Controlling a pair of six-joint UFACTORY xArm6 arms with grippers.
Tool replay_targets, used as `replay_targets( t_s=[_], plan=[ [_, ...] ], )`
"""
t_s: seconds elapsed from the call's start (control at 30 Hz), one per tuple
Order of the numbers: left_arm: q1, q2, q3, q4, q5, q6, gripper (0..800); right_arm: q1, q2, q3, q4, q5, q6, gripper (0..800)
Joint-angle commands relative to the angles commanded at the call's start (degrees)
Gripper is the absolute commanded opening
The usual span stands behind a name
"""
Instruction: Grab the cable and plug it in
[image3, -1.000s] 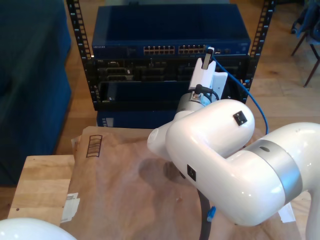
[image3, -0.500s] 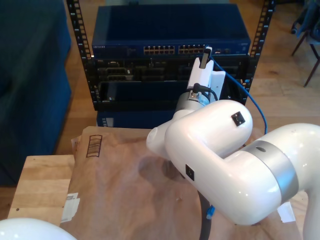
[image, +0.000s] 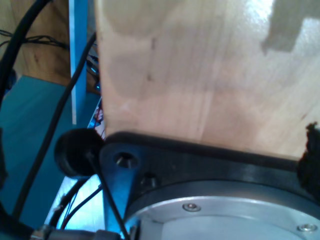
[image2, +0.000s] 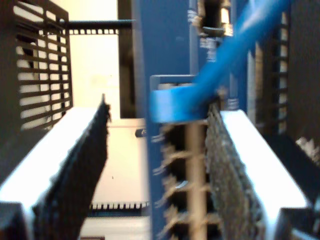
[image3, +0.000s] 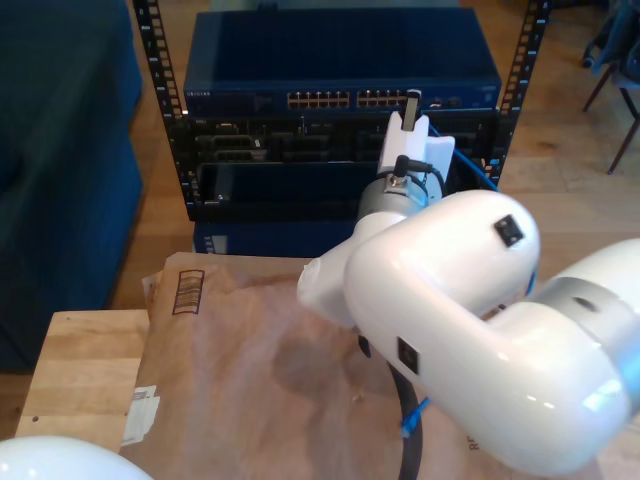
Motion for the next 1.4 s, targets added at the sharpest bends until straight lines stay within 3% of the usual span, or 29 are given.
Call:
replay_targets(
  t_s=[0.1,0.17,0.27,0.43,0.6,0.77,0.97,1.1,1.23,1.33,1.4],
  plan=[
    [0.00,0.00,0.00,0.00,0.00,0.00,800,0.09,-9.76,9.23,0.09,11.25,0.00,436],
    [0.00,0.00,0.00,0.00,0.00,0.09,800,-0.44,-16.53,15.12,-0.62,20.13,-0.09,534],
    [0.00,0.00,0.00,0.00,0.00,0.00,800,-4.40,-26.64,21.54,-3.43,29.54,-2.55,553],
    [0.00,0.00,0.00,0.00,-0.09,0.09,800,-16.18,-41.23,27.69,-6.24,52.22,-14.24,676],
    [0.00,0.00,0.00,0.00,-0.09,0.00,800,-33.49,-51.16,31.56,-7.82,72.79,-28.57,776],
    [0.00,0.00,0.00,0.00,0.00,0.00,800,-52.75,-56.09,33.14,-15.74,85.98,-32.53,796],
    [0.00,0.00,0.00,0.00,0.00,0.00,800,-76.31,-56.70,30.68,-23.38,101.71,-36.66,796],
    [0.00,0.00,0.00,0.00,0.00,0.00,800,-85.10,-57.05,28.92,-29.89,114.73,-40.35,796],
    [0.00,0.00,0.00,0.00,0.00,0.00,800,-91.78,-60.84,29.63,-43.78,128.18,-40.79,796],
    [0.00,0.00,0.00,0.00,0.00,0.00,800,-95.30,-62.59,32.18,-50.55,132.48,-44.40,797],
    [0.00,0.00,0.00,0.00,0.00,0.00,800,-99.87,-63.12,34.64,-51.78,132.57,-48.88,797]
  ],
)
